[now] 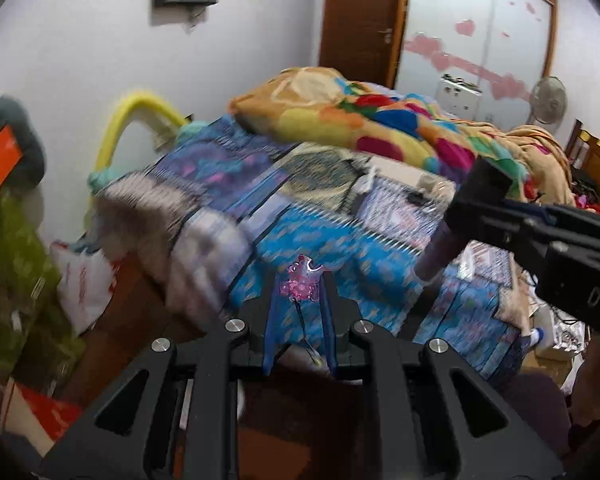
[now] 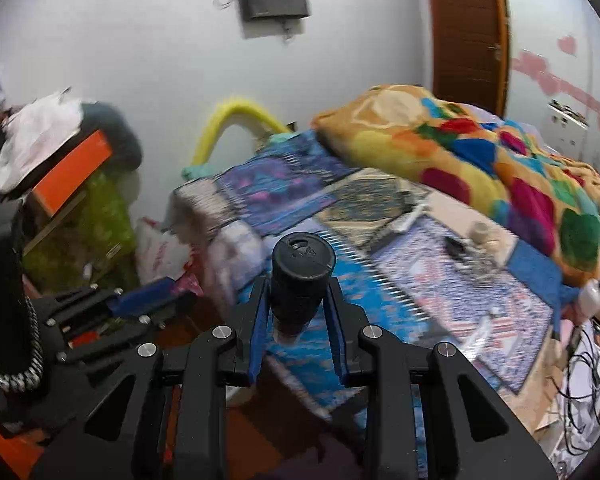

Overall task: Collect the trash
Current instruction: 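Carry both items over the white bin and open both tools to drop them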

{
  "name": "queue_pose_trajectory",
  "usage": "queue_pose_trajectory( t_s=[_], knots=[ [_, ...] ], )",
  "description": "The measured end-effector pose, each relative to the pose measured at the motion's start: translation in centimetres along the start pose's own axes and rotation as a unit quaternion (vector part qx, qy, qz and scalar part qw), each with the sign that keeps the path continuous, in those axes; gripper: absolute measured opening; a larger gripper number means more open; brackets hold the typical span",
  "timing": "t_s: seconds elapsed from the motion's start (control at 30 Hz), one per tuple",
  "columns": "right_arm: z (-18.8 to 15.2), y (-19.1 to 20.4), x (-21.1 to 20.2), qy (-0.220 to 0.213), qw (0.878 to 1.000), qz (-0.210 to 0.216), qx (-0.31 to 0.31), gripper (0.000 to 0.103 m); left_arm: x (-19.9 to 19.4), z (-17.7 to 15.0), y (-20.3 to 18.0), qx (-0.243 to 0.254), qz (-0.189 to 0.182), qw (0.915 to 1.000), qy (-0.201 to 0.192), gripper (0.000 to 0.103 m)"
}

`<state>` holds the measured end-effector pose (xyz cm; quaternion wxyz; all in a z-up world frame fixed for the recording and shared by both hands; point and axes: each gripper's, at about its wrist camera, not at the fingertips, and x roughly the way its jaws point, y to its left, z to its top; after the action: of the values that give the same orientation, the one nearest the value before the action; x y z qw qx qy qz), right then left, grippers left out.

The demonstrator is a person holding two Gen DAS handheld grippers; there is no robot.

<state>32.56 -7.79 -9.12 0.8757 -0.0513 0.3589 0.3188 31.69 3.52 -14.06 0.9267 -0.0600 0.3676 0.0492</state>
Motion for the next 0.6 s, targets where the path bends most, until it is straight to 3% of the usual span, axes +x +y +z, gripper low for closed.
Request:
queue_pose_trajectory(
  t_s=[0.33,0.6],
  knots=[
    [-1.7,8.6,5.2,0.051,0.995,0.057,-0.059,0.025,-1.5,-6.2,9.4,-0.055,0.055,0.9964,0.033,0.019],
    [-4.0,13.6,10.9,0.113,0.986,0.075,-0.098,0.025,0.7,-10.2,16.1,-0.121,0.085,0.9865,0.070,0.019]
  ],
)
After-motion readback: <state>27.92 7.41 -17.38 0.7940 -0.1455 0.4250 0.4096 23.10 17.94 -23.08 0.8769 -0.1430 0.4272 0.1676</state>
